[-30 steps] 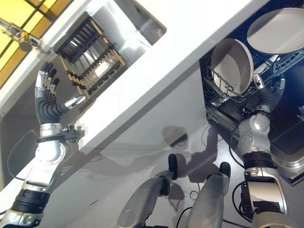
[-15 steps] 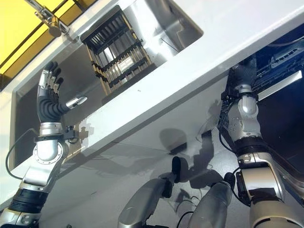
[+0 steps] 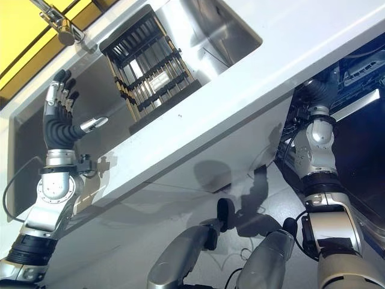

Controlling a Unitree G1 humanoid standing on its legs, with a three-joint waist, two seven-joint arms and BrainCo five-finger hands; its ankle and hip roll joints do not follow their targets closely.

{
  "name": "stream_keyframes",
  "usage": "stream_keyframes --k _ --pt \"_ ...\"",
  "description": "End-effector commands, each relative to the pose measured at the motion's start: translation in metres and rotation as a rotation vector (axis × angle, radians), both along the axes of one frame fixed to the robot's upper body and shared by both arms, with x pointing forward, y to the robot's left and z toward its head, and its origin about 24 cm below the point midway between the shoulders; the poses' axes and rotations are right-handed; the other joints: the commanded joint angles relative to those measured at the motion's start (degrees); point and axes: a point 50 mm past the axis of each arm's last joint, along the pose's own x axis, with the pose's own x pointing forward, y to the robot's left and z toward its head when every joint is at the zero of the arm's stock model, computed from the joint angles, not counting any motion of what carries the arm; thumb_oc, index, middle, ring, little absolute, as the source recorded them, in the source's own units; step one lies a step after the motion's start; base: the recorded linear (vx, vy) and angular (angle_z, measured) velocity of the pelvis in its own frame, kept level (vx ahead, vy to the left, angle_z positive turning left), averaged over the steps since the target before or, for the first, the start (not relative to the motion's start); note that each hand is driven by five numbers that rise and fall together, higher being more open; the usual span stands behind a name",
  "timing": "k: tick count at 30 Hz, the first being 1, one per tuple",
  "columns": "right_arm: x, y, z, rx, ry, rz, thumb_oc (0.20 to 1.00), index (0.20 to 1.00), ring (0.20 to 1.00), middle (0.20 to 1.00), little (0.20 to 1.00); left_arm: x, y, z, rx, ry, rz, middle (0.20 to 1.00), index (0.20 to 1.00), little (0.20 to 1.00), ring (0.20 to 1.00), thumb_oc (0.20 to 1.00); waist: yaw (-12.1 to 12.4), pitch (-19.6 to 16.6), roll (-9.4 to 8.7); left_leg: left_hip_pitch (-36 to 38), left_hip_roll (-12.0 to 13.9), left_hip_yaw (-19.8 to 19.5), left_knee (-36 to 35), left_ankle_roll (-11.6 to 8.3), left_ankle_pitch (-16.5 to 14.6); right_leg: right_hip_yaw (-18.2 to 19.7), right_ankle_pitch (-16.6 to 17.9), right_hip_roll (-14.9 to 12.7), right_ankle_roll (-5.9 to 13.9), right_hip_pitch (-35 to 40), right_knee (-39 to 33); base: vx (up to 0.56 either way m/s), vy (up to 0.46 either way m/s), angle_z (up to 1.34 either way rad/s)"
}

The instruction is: Pick up plates and place into dishwasher.

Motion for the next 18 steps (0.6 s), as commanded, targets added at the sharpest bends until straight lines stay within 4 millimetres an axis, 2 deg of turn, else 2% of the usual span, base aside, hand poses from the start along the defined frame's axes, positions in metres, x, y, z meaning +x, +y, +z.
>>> stream_keyframes --k 1,3,6,8,10,11,12,13,16,18 --pt "-0.016 -0.009 -0.001 -0.107 0.008 -0.114 1.000 1.000 1.000 1.000 1.000 -0.007 0.004 0.017 -0.009 -0.102 0.010 1.000 1.000 1.000 1.000 1.000 -2.35 -3.23 -3.08 0.22 3.03 1.43 11.54 -4.77 -14.59 4.67 17.82 -4.25 -2.24 0.36 -15.01 -0.01 0.083 -0.37" --pt "-0.024 -0.011 -0.020 -0.138 0.071 -0.147 1.000 1.000 1.000 1.000 1.000 -0.009 0.008 0.012 -0.013 -0.081 0.023 1.000 1.000 1.000 1.000 1.000 -2.82 -3.46 -3.83 1.26 3.81 2.78 11.18 -4.58 -14.66 3.14 18.01 -4.66 -2.03 0.18 -14.23 0.02 0.085 -0.48" --pt "-0.035 -0.009 -0.041 -0.178 0.136 -0.197 1.000 1.000 1.000 1.000 1.000 -0.018 0.014 0.002 -0.010 -0.058 0.051 1.000 1.000 1.000 1.000 1.000 -2.53 -2.99 -4.38 4.35 6.43 7.13 8.64 -4.25 -14.11 -2.38 18.08 -5.22 -1.23 0.74 -11.02 -0.03 0.069 -0.90" --pt "-0.038 -0.009 -0.041 -0.183 0.131 -0.222 1.000 1.000 1.000 1.000 1.000 -0.020 0.015 0.004 0.002 -0.068 0.056 1.000 1.000 1.000 1.000 1.000 -2.05 -2.54 -4.26 4.92 7.38 8.86 7.06 -3.59 -13.08 -3.43 16.46 -4.44 -1.59 0.45 -6.75 -0.21 0.088 -1.09" --pt "-0.045 -0.010 -0.040 -0.167 0.106 -0.262 1.000 1.000 1.000 1.000 1.000 -0.019 0.016 0.010 0.019 -0.081 0.051 1.000 1.000 1.000 1.000 1.000 -1.87 -2.42 -3.62 3.49 8.50 9.30 7.16 -1.98 -11.45 -2.54 10.33 -0.18 -4.07 -0.62 3.82 -0.29 0.079 -0.94" --pt "-0.048 -0.010 -0.042 -0.161 0.101 -0.277 1.000 1.000 1.000 1.000 1.000 -0.019 0.015 0.011 0.025 -0.083 0.050 1.000 1.000 1.000 1.000 1.000 -1.72 -2.64 -3.59 2.97 8.74 9.37 6.96 -1.72 -10.61 -2.73 9.60 0.66 -4.79 -0.96 5.31 -0.21 -0.026 -0.49" --pt "-0.055 -0.012 -0.046 -0.146 0.093 -0.309 1.000 1.000 1.000 1.000 1.000 -0.019 0.016 0.011 0.034 -0.083 0.051 1.000 1.000 1.000 1.000 1.000 -1.44 -2.80 -3.72 2.64 9.17 9.45 6.91 -1.38 -10.12 -3.87 6.57 2.00 -5.59 -0.53 9.90 -0.21 -0.073 -0.31" --pt "-0.063 -0.013 -0.050 -0.122 0.075 -0.319 1.000 1.000 1.000 1.000 1.000 -0.019 0.018 0.010 0.038 -0.081 0.064 1.000 1.000 1.000 1.000 1.000 -1.03 -3.16 -4.26 2.45 9.50 9.99 6.23 -1.33 -9.25 -5.64 5.20 2.26 -5.99 0.33 11.32 -0.21 -0.107 -0.24" --pt "-0.074 -0.011 -0.058 -0.038 0.033 -0.342 1.000 1.000 1.000 1.000 1.000 -0.020 0.023 0.006 0.041 -0.082 0.099 1.000 1.000 1.000 1.000 1.000 0.32 -3.63 -5.52 1.10 11.05 11.84 5.22 -1.68 -7.55 -9.29 2.99 2.04 -6.19 3.90 11.34 -0.22 -0.153 -0.21" --pt "-0.078 -0.007 -0.062 0.000 0.014 -0.356 1.000 1.000 1.000 1.000 1.000 -0.022 0.028 0.004 0.039 -0.082 0.118 1.000 1.000 1.000 1.000 1.000 1.22 -4.04 -6.28 -0.34 12.18 12.66 5.35 -2.35 -6.65 -11.12 2.25 1.72 -6.38 6.68 7.09 -0.19 -0.225 -0.28"
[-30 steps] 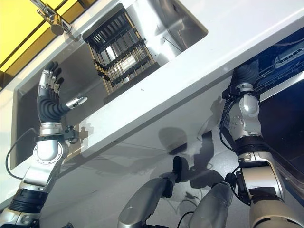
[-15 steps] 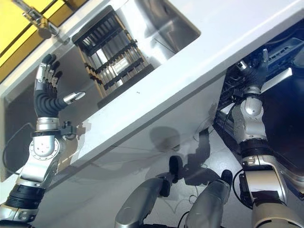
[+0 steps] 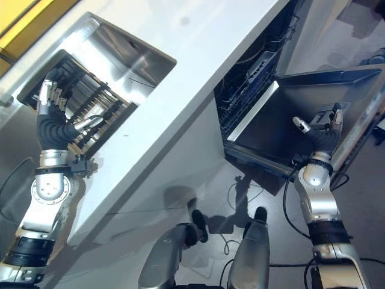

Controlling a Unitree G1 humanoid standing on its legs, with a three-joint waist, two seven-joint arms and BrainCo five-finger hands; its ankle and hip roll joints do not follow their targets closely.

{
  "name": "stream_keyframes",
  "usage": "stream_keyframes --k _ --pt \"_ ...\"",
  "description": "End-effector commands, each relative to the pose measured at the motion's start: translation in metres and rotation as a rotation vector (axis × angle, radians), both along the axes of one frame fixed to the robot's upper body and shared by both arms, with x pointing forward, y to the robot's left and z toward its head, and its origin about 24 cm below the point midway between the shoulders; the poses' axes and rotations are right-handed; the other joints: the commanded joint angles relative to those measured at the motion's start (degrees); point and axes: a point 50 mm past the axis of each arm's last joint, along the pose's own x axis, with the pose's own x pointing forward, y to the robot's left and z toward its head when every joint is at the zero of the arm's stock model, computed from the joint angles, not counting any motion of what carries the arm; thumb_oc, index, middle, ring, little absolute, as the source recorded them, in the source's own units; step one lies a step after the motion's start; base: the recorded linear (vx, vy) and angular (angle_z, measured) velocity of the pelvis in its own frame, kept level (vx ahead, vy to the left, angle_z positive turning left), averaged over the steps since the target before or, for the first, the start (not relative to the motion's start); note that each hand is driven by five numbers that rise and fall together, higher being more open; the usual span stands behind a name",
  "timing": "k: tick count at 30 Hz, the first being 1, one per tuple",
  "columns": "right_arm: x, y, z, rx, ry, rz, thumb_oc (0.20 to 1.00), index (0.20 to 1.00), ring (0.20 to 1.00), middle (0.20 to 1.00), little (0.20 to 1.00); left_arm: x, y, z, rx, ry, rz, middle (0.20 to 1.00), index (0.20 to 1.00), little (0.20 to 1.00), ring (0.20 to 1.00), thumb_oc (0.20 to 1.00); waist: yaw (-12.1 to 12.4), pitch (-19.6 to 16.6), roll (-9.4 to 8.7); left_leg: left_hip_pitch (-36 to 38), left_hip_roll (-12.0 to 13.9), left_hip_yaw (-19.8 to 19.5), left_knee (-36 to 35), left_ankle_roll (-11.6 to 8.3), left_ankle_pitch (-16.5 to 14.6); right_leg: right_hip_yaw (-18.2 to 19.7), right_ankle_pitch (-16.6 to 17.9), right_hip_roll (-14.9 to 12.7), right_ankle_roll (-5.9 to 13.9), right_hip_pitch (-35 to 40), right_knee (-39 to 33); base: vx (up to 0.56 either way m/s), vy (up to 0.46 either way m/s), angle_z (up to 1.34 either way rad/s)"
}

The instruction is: Pick up plates and place into dishwasher.

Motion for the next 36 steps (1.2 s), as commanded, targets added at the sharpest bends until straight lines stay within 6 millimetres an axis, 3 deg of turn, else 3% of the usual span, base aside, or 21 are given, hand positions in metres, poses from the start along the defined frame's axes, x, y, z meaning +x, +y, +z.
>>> stream_keyframes --k 1,2,3,6,9,11,15,17,20,25,30,36 --pt "-0.006 0.008 0.010 0.047 -0.156 -0.025 1.000 1.000 1.000 1.000 1.000 -0.010 0.010 0.013 0.034 -0.103 0.054 1.000 1.000 1.000 1.000 1.000 1.82 -3.92 -1.87 -0.33 -4.39 -4.59 -5.70 -2.08 2.14 -3.36 4.52 -1.95 5.28 10.07 -14.44 -0.19 -0.269 -0.85" --pt "-0.006 0.009 0.009 0.062 -0.163 -0.030 1.000 1.000 1.000 1.000 1.000 -0.009 0.012 0.013 0.026 -0.100 0.062 1.000 1.000 1.000 1.000 1.000 2.23 -4.17 -2.21 -1.35 -3.18 -4.49 -5.41 -3.59 2.95 -4.96 3.04 -1.70 5.36 12.50 -19.98 -0.16 -0.244 -1.21" --pt "-0.006 0.007 0.007 0.079 -0.155 -0.053 1.000 1.000 1.000 1.000 1.000 -0.008 0.011 0.011 0.018 -0.090 0.054 1.000 1.000 1.000 1.000 1.000 1.90 -3.89 -2.01 -2.39 -2.47 -5.56 -5.38 -4.67 4.08 -3.87 1.79 0.08 5.45 13.09 -21.90 -0.17 -0.222 -1.29" --pt "-0.004 0.007 0.004 0.121 -0.150 -0.082 1.000 1.000 1.000 1.000 1.000 -0.006 0.009 0.004 -0.028 -0.066 0.060 1.000 1.000 1.000 1.000 1.000 0.87 -2.85 -0.89 -2.46 -1.04 -7.62 -6.54 -6.04 6.14 -2.22 -0.18 2.80 5.36 11.45 -20.95 -0.12 -0.020 -0.76" --pt "-0.001 0.004 -0.010 0.156 -0.089 -0.064 1.000 1.000 1.000 1.000 1.000 -0.006 0.006 -0.006 -0.084 -0.044 0.067 1.000 1.000 1.000 1.000 1.000 -0.37 -1.90 0.23 -2.49 -0.70 -10.32 -6.13 -6.72 6.63 0.90 -0.42 5.43 3.82 8.09 -19.26 -0.04 0.067 -0.82" --pt "0.001 0.002 -0.020 0.179 -0.047 -0.052 1.000 1.000 1.000 1.000 1.000 -0.008 0.004 -0.013 -0.109 -0.032 0.067 1.000 1.000 1.000 1.000 1.000 -0.48 -1.51 0.93 -2.94 -1.22 -12.83 -5.42 -7.15 6.62 2.74 -0.56 6.64 3.07 6.07 -17.97 -0.04 0.069 -0.69" --pt "0.015 0.009 -0.026 0.252 -0.036 0.026 1.000 1.000 1.000 1.000 1.000 -0.011 0.004 -0.018 -0.133 -0.033 0.105 1.000 1.000 1.000 1.000 1.000 1.34 -0.23 1.82 -6.11 -5.06 -21.69 -4.21 -6.46 6.53 7.86 -1.45 9.92 2.12 -0.72 -13.41 -0.06 0.074 -0.74" --pt "0.019 0.012 -0.032 0.337 -0.059 -0.008 1.000 1.000 1.000 1.000 1.000 -0.012 0.004 -0.016 -0.123 -0.046 0.115 1.000 1.000 1.000 1.000 1.000 2.10 0.54 2.31 -7.84 -5.59 -22.05 -3.15 -5.94 5.91 8.69 -2.54 10.91 1.78 -4.06 -9.59 -0.06 0.034 -0.71" --pt "0.018 0.015 -0.038 0.430 -0.100 -0.067 1.000 1.000 1.000 1.000 1.000 -0.006 0.000 -0.010 -0.111 -0.066 0.096 1.000 1.000 1.000 1.000 1.000 1.78 1.67 3.18 -10.21 -5.76 -19.17 0.20 -5.01 4.42 8.21 -4.90 10.41 0.97 -7.50 -3.27 -0.02 0.011 -0.25" --pt "0.018 0.015 -0.047 0.541 -0.122 -0.045 1.000 1.000 1.000 1.000 1.000 -0.002 -0.008 -0.002 -0.081 -0.077 0.068 1.000 1.000 1.000 1.000 1.000 1.18 3.39 4.57 -15.18 -9.09 -18.54 8.25 -3.54 0.37 9.63 -8.68 7.69 0.13 -12.88 6.03 0.07 0.067 0.27" --pt "0.034 0.017 -0.038 0.667 -0.202 0.205 1.000 1.000 1.000 1.000 1.000 -0.001 -0.012 -0.003 -0.085 -0.074 0.036 1.000 1.000 1.000 1.000 1.000 1.64 3.53 6.86 -19.91 -10.99 -18.07 13.65 -2.73 -1.77 11.36 -10.58 5.67 -0.45 -18.81 12.18 0.05 0.076 0.18" --pt "0.047 0.009 -0.021 0.691 -0.279 0.327 1.000 1.000 1.000 1.000 1.000 -0.001 -0.015 -0.003 -0.073 -0.068 0.000 1.000 1.000 1.000 1.000 1.000 2.48 3.53 8.41 -23.89 -12.07 -17.13 19.62 -1.86 -4.07 12.34 -12.79 3.93 -0.94 -23.82 18.54 0.04 0.022 0.21"
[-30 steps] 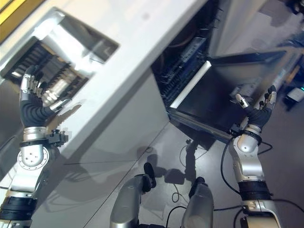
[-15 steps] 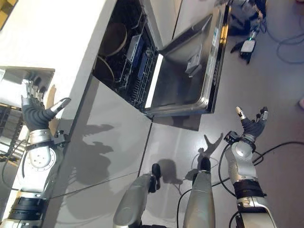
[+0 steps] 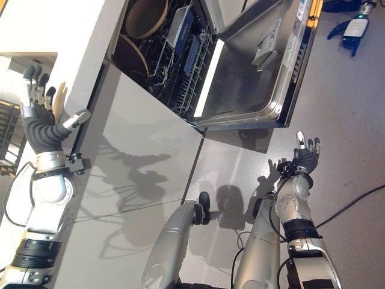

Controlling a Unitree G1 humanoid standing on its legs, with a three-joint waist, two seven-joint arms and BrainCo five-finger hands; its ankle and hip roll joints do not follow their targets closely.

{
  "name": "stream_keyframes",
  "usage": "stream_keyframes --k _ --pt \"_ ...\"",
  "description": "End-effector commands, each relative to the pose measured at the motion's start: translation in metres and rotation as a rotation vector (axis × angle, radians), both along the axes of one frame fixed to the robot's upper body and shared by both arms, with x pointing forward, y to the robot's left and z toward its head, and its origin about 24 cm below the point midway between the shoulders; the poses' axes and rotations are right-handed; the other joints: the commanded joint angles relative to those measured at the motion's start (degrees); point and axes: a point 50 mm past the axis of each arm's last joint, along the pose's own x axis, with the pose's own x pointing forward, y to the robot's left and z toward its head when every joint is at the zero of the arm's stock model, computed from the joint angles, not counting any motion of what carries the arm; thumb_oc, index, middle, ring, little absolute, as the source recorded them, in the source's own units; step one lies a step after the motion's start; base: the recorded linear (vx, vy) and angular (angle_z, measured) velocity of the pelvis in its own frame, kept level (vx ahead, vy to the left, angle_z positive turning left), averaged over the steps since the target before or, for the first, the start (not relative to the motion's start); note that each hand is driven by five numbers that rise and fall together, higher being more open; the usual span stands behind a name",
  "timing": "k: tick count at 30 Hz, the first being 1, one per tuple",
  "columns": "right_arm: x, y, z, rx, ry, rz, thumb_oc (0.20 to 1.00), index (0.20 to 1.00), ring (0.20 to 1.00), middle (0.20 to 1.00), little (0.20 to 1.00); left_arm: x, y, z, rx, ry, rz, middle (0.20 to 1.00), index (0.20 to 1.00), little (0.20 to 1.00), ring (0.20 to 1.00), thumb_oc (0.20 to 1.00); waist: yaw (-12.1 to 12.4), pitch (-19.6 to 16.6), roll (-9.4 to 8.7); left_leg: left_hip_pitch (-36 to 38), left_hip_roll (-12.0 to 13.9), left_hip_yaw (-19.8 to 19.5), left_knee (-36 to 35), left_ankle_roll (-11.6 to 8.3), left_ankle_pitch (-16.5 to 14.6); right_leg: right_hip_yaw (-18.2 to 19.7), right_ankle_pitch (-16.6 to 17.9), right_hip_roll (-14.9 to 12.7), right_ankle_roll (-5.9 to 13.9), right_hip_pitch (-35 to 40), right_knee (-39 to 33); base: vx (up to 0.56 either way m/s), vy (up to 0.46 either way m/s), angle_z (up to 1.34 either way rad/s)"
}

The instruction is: Pick up plates and place into dishwasher.

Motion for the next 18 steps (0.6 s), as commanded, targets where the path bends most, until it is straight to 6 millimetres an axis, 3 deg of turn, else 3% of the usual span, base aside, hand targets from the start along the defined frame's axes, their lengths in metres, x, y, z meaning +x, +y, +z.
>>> stream_keyframes --k 1,5,9,18 --pt "0.013 -0.009 0.045 -0.050 -0.189 0.031 1.000 1.000 1.000 1.000 1.000 0.000 -0.002 -0.017 0.006 0.077 -0.017 1.000 1.000 1.000 1.000 1.000 -0.02 2.99 4.42 -4.34 -2.90 3.39 -0.59 6.03 4.19 0.78 -5.05 1.28 -4.18 1.21 7.20 0.03 0.025 0.16" --pt "0.028 0.000 0.068 -0.121 -0.212 0.163 1.000 1.000 1.000 1.000 1.000 -0.001 -0.002 -0.017 0.008 0.077 -0.035 1.000 1.000 1.000 1.000 1.000 0.70 2.99 5.31 -6.17 -3.85 3.24 1.77 6.21 3.60 1.41 -5.65 0.77 -4.26 -0.88 9.59 0.03 0.037 0.10" --pt "0.038 0.021 0.090 -0.223 -0.264 0.329 1.000 1.000 1.000 1.000 1.000 -0.003 -0.002 -0.018 0.011 0.082 -0.060 1.000 1.000 1.000 1.000 1.000 1.54 2.99 5.62 -5.87 -4.17 3.00 1.35 6.13 3.83 1.45 -5.86 0.48 -4.13 -0.78 9.89 0.04 0.042 0.05" --pt "0.032 0.067 0.118 -0.379 -0.428 0.517 1.000 1.000 1.000 1.000 1.000 -0.001 0.007 -0.014 -0.003 0.080 -0.039 1.000 1.000 1.000 1.000 1.000 2.71 2.99 3.40 -1.14 -3.36 2.51 -4.80 5.69 6.27 -1.47 -3.73 0.54 -3.41 5.39 3.94 0.01 0.007 0.03"
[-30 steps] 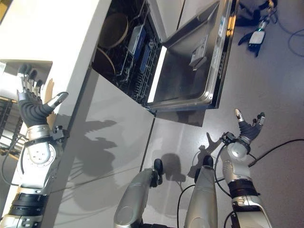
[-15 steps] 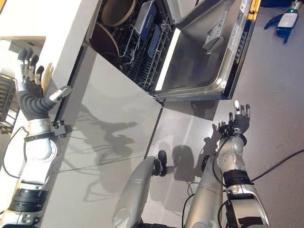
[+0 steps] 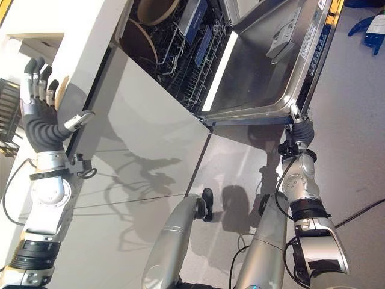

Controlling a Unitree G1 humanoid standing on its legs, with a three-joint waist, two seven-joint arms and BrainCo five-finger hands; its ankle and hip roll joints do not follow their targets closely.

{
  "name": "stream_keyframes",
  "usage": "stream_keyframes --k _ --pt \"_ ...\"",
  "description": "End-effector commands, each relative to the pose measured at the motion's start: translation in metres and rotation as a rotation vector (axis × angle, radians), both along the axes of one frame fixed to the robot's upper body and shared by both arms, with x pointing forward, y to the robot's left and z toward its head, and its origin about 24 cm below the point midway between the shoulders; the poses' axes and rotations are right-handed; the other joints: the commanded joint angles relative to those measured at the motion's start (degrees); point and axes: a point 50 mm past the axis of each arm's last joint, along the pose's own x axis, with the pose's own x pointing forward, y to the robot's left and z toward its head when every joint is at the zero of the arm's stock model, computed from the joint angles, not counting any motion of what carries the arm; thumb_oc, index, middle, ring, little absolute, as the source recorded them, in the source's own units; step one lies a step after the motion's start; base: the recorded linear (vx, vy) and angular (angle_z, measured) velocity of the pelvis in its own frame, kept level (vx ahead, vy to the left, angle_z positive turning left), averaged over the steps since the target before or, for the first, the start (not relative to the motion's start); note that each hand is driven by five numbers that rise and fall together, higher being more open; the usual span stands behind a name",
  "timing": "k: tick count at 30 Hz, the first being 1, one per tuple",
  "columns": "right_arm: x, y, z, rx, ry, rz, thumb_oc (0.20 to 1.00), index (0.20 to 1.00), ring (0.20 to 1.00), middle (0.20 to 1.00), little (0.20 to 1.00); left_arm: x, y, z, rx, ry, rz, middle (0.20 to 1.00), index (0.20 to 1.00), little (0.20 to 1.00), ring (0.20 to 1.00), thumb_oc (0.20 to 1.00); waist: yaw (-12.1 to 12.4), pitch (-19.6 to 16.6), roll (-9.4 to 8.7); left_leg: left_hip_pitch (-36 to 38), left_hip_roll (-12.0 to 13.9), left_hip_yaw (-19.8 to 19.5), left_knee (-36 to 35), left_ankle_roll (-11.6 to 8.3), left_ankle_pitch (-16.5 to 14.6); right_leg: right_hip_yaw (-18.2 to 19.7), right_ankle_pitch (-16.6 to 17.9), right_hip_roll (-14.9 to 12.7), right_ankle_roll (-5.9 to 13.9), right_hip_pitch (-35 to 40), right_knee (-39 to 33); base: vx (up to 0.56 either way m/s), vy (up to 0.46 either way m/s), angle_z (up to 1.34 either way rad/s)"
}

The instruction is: Pick up plates and place into dishwasher.

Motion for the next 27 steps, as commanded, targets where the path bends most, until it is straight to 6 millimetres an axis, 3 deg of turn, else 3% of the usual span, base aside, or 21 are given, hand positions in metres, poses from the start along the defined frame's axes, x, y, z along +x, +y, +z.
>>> stream_keyframes --k 1,10,21,27 --pt "0.008 0.060 0.076 -0.188 -0.325 0.280 1.000 1.000 1.000 1.000 1.000 0.001 0.015 -0.017 -0.051 0.096 0.036 1.000 1.000 1.000 1.000 1.000 1.37 3.19 2.98 2.13 -2.57 3.91 -8.77 5.92 7.04 -0.83 -1.38 1.93 -2.86 8.04 -1.14 0.05 0.013 0.05" --pt "-0.001 0.070 0.068 -0.210 -0.349 0.345 1.000 1.000 1.000 1.000 1.000 -0.001 0.024 -0.012 -0.037 0.092 0.054 1.000 1.000 1.000 1.000 1.000 3.56 2.82 -0.97 9.60 -3.11 2.10 -12.45 5.35 7.01 -5.11 0.64 1.30 -2.54 20.10 -8.39 0.07 -0.047 0.15" --pt "-0.015 0.082 0.056 -0.181 -0.394 0.353 1.000 1.000 1.000 1.000 1.000 -0.005 0.034 -0.009 0.029 0.112 0.058 1.000 1.000 1.000 1.000 1.000 7.59 -2.87 -7.83 18.06 -2.62 -1.93 -19.82 4.95 8.09 -11.44 4.37 1.38 -1.13 35.44 -22.26 0.10 -0.106 0.23" --pt "-0.018 0.079 0.046 -0.150 -0.373 0.335 1.000 1.000 1.000 1.000 1.000 -0.005 0.036 -0.012 0.048 0.145 0.042 1.000 1.000 1.000 1.000 1.000 9.53 -7.26 -10.32 22.55 -1.79 -4.29 -24.78 4.65 9.33 -14.95 7.20 1.89 -0.45 43.44 -31.29 0.09 -0.104 0.27"
